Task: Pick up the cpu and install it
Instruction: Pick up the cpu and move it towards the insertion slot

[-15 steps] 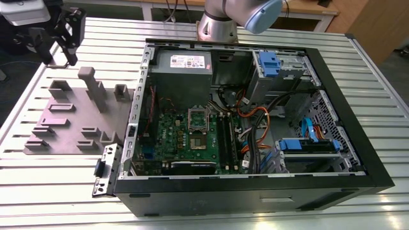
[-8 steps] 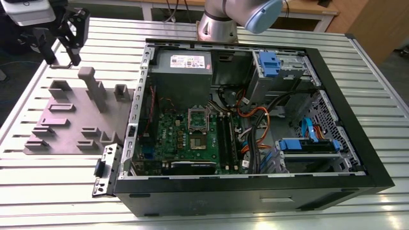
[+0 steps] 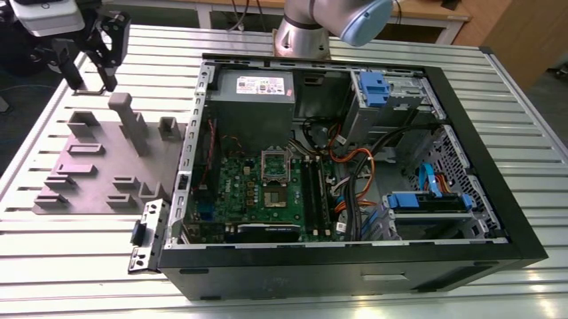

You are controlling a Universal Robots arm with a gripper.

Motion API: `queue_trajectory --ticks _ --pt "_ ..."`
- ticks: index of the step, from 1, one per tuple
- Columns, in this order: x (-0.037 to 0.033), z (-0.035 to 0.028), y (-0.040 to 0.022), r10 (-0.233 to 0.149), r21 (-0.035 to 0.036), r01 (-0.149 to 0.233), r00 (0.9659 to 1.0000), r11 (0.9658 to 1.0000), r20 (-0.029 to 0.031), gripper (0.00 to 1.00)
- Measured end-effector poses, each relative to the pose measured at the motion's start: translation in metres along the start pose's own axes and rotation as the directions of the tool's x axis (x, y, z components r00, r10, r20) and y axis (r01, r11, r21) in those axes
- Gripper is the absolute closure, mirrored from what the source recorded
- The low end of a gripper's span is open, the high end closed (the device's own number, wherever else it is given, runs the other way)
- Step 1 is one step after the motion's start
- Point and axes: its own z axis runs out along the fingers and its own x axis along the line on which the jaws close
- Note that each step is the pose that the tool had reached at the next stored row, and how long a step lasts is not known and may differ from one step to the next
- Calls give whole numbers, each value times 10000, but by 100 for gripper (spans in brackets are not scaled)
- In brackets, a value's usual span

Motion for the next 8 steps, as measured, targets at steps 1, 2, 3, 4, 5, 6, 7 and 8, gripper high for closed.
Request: queue_trajectory --ticks 1,2,3,4,5,6,7,8 --pt "-8 0 0 0 0 0 10000 10000 0 53" --pt "-16 -1 0 0 0 0 10000 10000 -1 53" --pt "-24 -1 0 0 0 0 10000 10000 0 53" --pt "-31 -1 0 0 0 0 10000 10000 0 53" --pt "-38 -1 0 0 0 0 10000 10000 0 53" --pt "-45 -1 1 0 1 0 10000 10000 0 53" --pt "-52 -1 1 0 1 0 10000 10000 -1 53" --pt "-58 -2 1 0 1 0 10000 10000 -1 53"
